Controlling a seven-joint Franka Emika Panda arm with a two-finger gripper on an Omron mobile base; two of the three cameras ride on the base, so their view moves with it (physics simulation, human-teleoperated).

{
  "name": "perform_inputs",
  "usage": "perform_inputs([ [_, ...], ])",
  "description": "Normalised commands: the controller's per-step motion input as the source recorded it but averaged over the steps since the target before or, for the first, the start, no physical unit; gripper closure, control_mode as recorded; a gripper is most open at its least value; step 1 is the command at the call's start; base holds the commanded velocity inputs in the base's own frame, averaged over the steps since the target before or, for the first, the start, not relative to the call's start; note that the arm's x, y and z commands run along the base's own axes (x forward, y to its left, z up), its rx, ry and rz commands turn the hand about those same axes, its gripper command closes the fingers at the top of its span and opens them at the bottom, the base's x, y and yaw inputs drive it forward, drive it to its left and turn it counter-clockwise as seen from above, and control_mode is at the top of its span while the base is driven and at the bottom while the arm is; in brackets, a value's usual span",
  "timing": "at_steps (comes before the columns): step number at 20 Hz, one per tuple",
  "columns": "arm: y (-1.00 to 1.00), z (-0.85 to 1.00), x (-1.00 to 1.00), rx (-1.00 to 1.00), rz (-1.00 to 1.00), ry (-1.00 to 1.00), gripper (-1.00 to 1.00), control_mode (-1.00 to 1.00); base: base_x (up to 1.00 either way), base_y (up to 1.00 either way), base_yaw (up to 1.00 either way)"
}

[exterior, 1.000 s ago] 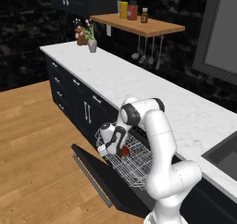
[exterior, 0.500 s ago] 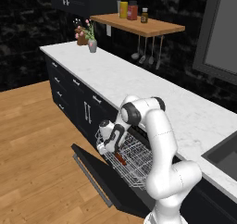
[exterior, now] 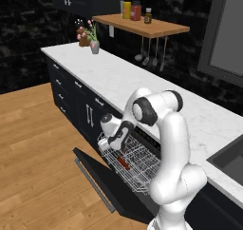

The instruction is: Pick up the cup and bowl from the counter, place them in the dishwasher, and close the dishwasher door.

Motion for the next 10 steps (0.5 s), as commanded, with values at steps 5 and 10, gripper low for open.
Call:
perform_inputs([
  [5,0.32,1.0,-0.33,0.0,0.0,-0.1,-1.0,-1.0,0.0,0.0,0.0],
  [10,0.0,1.0,-0.06,0.0,0.0,0.0,-1.0,-1.0,0.0,0.0,0.0],
])
